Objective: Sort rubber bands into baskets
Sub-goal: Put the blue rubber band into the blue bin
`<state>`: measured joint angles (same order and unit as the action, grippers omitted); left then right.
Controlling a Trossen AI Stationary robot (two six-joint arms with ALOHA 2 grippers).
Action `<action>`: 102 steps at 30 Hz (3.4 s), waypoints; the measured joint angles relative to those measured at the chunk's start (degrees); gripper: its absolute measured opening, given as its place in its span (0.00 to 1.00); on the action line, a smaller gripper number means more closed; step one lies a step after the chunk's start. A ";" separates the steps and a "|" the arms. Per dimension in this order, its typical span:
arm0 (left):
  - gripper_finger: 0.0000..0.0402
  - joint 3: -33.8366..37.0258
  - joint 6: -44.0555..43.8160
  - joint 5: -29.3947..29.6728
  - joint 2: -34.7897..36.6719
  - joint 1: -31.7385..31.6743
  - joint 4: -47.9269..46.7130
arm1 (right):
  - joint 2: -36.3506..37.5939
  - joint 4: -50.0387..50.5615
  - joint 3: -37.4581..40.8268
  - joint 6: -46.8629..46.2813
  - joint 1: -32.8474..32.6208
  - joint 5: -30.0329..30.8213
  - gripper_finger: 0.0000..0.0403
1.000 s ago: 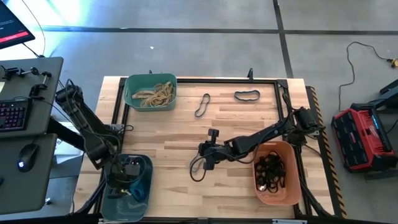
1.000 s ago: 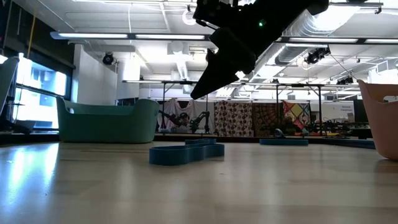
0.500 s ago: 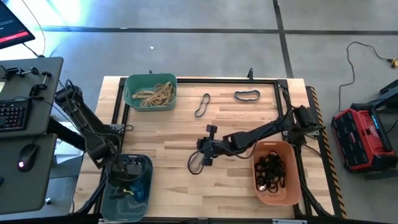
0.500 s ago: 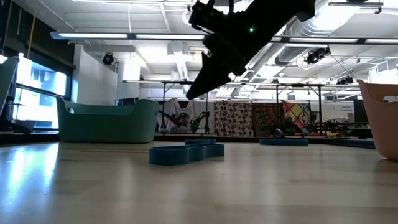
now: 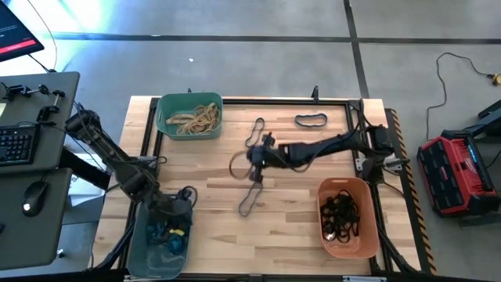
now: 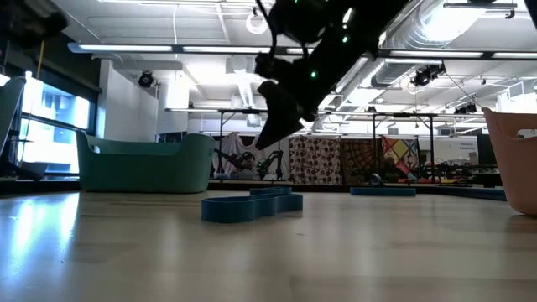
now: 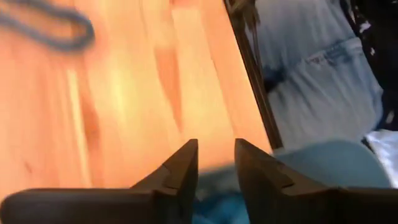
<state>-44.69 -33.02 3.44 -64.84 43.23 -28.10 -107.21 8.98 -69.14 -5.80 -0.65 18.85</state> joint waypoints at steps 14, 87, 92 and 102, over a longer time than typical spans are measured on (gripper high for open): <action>0.01 0.00 21.75 -1.92 0.02 -10.90 12.11 | -7.03 -2.18 0.00 1.81 10.14 -3.25 0.30; 0.39 13.88 36.27 18.64 -16.52 -22.98 52.13 | -1.85 -13.75 -3.15 3.08 -14.78 -4.35 0.00; 0.30 13.88 36.34 16.63 -16.52 -22.96 52.44 | -1.85 -14.43 -3.15 3.21 -14.96 -4.25 0.00; 0.02 13.93 44.26 18.44 -16.60 -22.84 55.50 | -1.63 -14.66 -3.15 2.03 -15.54 -3.85 0.08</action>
<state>-30.75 11.24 21.89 -81.44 20.38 27.40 -108.84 -5.68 -72.29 -3.77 -16.20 15.00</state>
